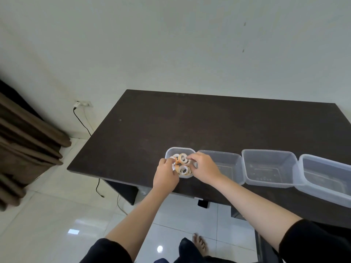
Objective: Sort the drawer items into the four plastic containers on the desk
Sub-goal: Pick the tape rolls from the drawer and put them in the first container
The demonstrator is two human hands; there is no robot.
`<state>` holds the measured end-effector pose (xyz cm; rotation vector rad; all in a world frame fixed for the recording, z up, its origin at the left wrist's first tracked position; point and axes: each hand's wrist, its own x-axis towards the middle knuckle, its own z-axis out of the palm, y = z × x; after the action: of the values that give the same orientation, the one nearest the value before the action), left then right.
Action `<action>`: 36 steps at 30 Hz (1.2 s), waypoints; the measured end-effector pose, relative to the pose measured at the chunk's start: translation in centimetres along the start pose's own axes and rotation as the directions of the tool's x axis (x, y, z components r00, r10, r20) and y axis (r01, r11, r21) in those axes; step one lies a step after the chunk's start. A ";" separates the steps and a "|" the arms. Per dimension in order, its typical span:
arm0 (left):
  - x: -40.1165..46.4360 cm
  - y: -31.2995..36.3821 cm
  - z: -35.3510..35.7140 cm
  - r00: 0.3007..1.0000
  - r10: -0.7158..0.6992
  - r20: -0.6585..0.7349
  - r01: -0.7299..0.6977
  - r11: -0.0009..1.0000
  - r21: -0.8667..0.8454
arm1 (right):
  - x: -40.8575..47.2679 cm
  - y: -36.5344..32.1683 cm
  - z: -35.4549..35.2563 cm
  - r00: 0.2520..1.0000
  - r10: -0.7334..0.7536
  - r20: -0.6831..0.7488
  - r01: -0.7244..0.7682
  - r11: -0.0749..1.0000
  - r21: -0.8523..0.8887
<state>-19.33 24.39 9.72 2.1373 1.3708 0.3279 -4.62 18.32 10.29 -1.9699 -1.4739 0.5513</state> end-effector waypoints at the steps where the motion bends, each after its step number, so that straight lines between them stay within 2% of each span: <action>1: -1.1 -0.1 0.1 1.000 0.020 -0.017 -0.021 1.000 -0.022 | -1.0 0.0 0.1 1.000 -0.007 -0.022 0.007 1.000 0.001; 4: -5.0 -0.4 0.8 0.997 0.059 -0.040 -0.062 0.996 -0.063 | -4.7 -0.2 0.6 0.998 -0.019 -0.053 0.019 1.000 0.003; 9: -12.3 -0.5 3.3 0.997 0.068 0.034 -0.066 0.996 -0.068 | -13.0 0.6 1.5 1.000 -0.015 -0.018 0.015 1.000 -0.007; 13: -17.7 0.2 6.0 0.988 0.063 0.142 -0.056 0.997 -0.054 | -19.3 2.7 1.9 0.996 0.087 0.025 -0.086 0.995 -0.051; 18: -22.7 2.2 9.8 0.956 0.120 0.268 -0.116 0.993 -0.032 | -25.9 5.9 1.2 0.983 0.181 0.018 -0.179 0.982 -0.066; 27: -26.1 9.5 17.7 0.901 0.189 0.390 -0.176 0.982 -0.069 | -33.4 14.3 -4.5 0.932 0.363 -0.019 -0.363 0.930 -0.061; 30: -26.5 12.8 20.8 0.892 0.169 0.419 -0.147 0.985 -0.084 | -35.5 17.8 -7.1 0.904 0.427 -0.014 -0.427 0.902 -0.071; 36: -27.1 18.3 27.9 0.819 0.131 0.559 -0.117 0.991 -0.061 | -40.0 25.5 -11.2 0.827 0.560 -0.057 -0.562 0.826 -0.035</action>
<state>-3.95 -14.71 0.63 2.0715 0.8785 -0.2337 8.85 -27.34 -0.25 -2.4467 -0.8607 0.7117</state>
